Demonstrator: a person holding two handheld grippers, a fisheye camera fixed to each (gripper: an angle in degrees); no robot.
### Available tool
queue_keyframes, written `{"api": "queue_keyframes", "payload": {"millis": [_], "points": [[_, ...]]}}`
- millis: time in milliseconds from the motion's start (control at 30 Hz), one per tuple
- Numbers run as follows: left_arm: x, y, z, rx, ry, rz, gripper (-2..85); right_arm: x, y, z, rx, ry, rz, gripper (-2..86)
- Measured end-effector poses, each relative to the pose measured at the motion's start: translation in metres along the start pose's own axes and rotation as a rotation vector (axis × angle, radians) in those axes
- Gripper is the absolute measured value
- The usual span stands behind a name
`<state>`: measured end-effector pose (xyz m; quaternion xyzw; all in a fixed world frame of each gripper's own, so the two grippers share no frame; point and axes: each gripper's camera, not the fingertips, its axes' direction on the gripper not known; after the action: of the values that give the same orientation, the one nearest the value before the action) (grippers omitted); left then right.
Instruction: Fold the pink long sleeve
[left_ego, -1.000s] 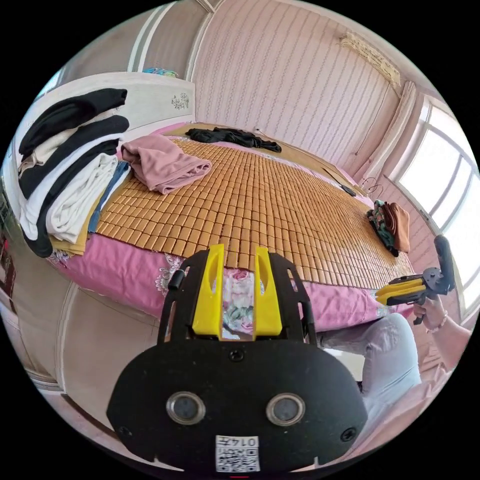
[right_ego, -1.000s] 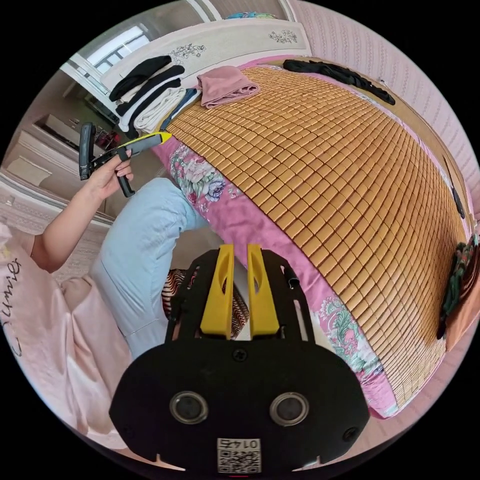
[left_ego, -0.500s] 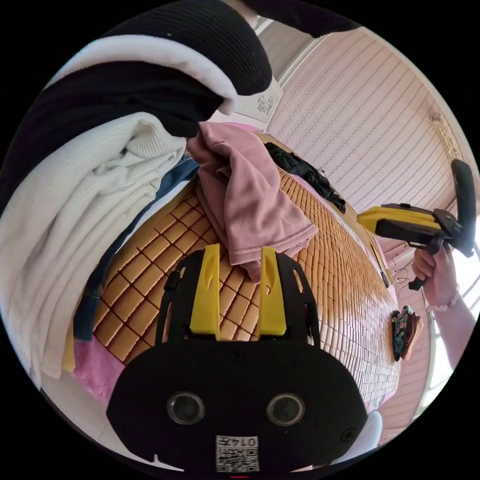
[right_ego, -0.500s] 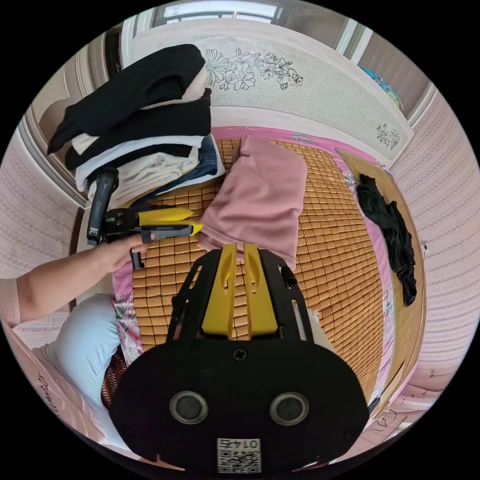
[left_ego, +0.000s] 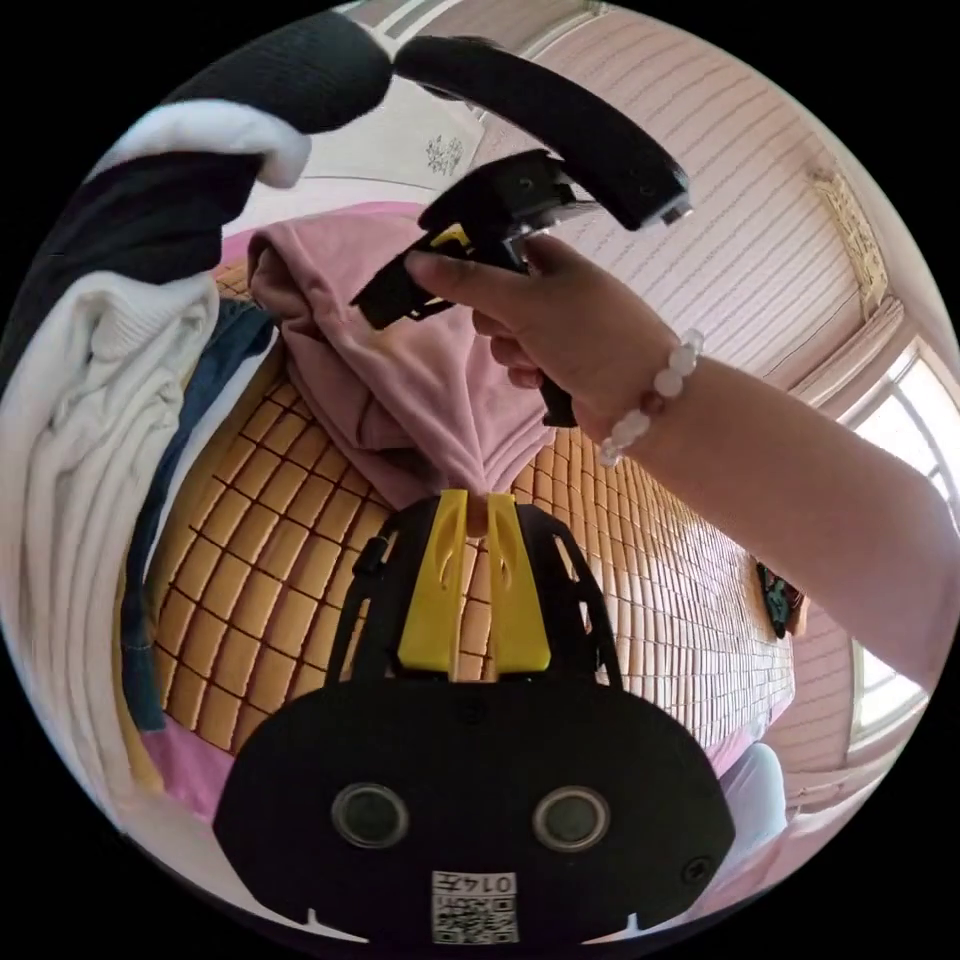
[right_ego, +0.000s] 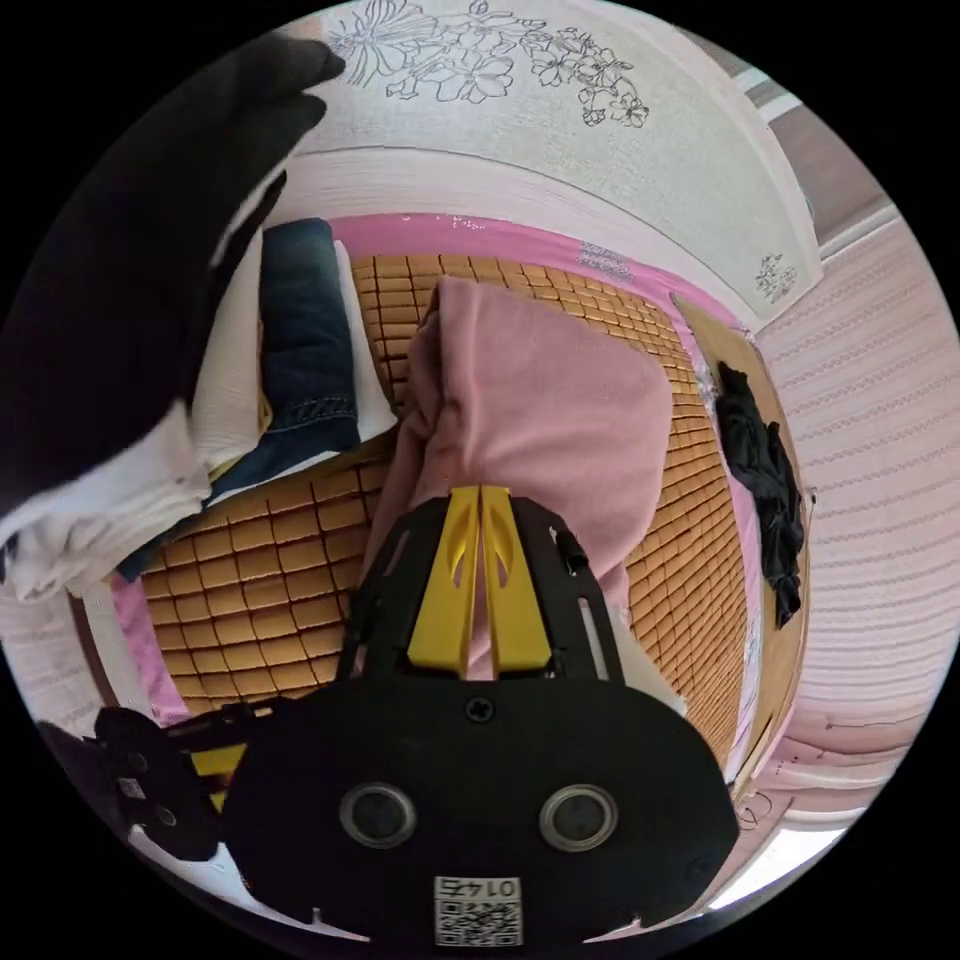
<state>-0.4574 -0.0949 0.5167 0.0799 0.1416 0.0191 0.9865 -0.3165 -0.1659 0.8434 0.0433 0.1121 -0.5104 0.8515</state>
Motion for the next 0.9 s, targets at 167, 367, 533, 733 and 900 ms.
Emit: {"api": "queue_keyframes", "payload": {"millis": [167, 367, 533, 733, 900], "points": [[0.055, 0.069, -0.075, 0.135, -0.078, 0.058, 1.8, 0.018, 0.145, -0.075, 0.169, -0.167, 0.093, -0.6], [0.147, 0.131, -0.105, 0.215, 0.077, -0.058, -0.8, -0.01, 0.351, -0.123, -0.068, -0.069, 0.41, -0.9], [0.274, 0.146, -0.104, 0.24, 0.309, -0.013, -1.0, -0.051, 0.457, -0.172, -0.148, 0.304, 0.706, -1.0], [0.44, 0.177, -0.096, 0.172, 0.463, 0.18, -1.0, -0.086, 0.541, -0.185, -0.281, 0.593, 0.941, -1.0], [0.526, 0.21, -0.09, 0.134, 0.509, 0.326, -1.0, -0.096, 0.61, -0.188, -0.322, 0.868, 1.125, -1.0]]}}
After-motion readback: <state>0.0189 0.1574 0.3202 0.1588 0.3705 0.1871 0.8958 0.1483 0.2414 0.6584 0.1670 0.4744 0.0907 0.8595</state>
